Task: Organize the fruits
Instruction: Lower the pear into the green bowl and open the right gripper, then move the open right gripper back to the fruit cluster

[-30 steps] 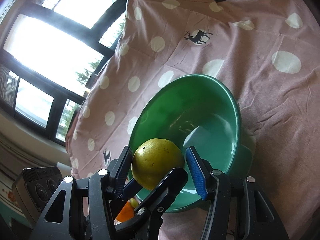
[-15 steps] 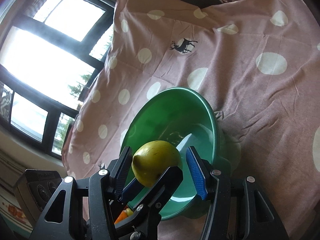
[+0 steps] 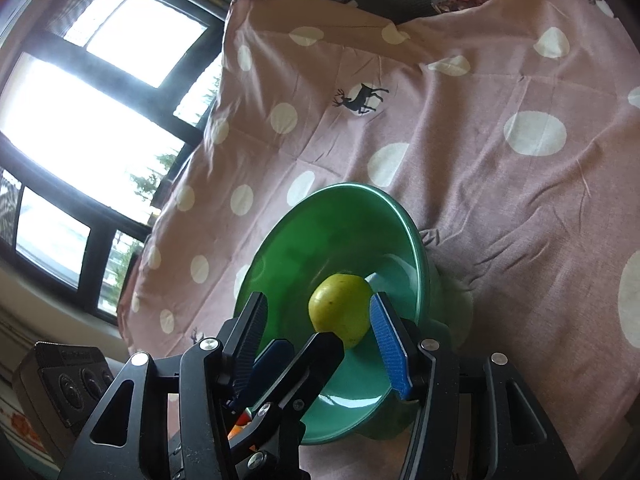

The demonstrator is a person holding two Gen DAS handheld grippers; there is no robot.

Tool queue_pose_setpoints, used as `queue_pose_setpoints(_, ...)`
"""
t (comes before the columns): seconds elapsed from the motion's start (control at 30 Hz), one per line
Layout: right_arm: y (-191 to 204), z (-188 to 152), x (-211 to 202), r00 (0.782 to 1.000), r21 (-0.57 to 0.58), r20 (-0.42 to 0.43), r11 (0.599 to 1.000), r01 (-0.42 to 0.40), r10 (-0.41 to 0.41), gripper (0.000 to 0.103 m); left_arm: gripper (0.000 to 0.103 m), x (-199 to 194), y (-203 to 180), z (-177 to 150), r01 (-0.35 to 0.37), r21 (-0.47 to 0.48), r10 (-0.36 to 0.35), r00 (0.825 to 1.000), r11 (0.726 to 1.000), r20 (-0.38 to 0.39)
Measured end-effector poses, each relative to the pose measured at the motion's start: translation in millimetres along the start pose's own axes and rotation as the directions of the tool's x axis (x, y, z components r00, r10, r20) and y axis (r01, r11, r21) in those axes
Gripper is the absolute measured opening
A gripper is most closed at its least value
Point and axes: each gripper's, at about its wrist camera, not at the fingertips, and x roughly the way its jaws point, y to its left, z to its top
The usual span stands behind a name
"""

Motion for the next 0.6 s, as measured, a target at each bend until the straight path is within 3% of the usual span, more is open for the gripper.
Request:
queue_pose_setpoints(0.2,14.6,-4.7,-3.6,0.999,-0.068,0.019,0.996,0.051,-0.050,0.056,0.055,-33.7,21.2,-8.7,-0.019,-0.080,0.022,0.999,0.997,0.035)
queue_pose_setpoints(0.37,28.4,-14.3,-6.6,1.000,-0.116,-0.002,0.993,0.026,-0.026,0.056,0.057,-69.3,43.3,-27.1,-0.129,-0.158,0.137,0.990,0.979,0.040)
queue_pose_setpoints(0.6,63.5,-40.6,-7.1,0.998,-0.230,-0.063,0.973,-0.019,0.005,0.056,0.065,-132.4,85.7,-75.0,-0.253,-0.342,0.284,0.958,0.905,0.044)
